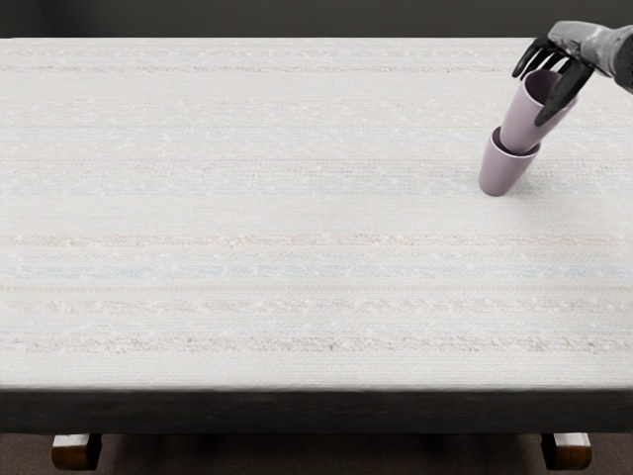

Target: Pick up cup and place in cup with right hand

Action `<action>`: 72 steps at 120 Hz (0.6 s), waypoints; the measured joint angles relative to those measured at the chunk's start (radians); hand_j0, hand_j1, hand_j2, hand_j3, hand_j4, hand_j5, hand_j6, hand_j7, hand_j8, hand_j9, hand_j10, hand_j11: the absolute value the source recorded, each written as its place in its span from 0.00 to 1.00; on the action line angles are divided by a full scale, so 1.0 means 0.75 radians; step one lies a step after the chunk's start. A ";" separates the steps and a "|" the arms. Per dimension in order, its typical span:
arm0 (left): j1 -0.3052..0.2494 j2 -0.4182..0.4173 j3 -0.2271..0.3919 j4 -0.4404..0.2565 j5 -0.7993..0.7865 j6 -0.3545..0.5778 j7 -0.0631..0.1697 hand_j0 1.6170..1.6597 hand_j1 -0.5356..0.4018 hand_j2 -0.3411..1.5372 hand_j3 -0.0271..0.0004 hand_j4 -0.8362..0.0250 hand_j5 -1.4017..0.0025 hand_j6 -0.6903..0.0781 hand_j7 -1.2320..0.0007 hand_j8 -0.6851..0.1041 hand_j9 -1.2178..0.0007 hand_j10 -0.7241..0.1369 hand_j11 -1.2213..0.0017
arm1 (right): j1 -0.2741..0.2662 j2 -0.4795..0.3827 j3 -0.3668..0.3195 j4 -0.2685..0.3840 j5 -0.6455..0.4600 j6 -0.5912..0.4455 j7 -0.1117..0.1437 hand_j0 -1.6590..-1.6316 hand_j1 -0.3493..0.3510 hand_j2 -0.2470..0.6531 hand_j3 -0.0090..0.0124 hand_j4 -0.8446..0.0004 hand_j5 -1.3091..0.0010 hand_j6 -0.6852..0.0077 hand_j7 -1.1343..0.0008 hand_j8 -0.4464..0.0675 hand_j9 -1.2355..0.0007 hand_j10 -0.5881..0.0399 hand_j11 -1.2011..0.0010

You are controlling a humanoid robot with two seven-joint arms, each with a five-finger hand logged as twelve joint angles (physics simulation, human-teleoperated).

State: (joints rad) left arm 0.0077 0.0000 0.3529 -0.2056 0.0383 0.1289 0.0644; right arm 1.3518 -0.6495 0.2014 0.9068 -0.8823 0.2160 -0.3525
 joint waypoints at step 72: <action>0.000 0.000 0.000 0.000 0.000 0.000 0.000 0.96 0.94 0.18 0.99 0.97 1.00 0.90 1.00 0.87 1.00 0.84 1.00 | -0.049 0.096 0.013 -0.046 0.052 -0.036 0.017 0.07 0.13 0.27 0.42 0.84 0.86 0.83 0.85 0.72 0.85 0.81 0.85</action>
State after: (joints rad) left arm 0.0077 0.0000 0.3527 -0.2055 0.0384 0.1288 0.0644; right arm 1.3150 -0.5776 0.2114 0.8721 -0.8434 0.1888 -0.3397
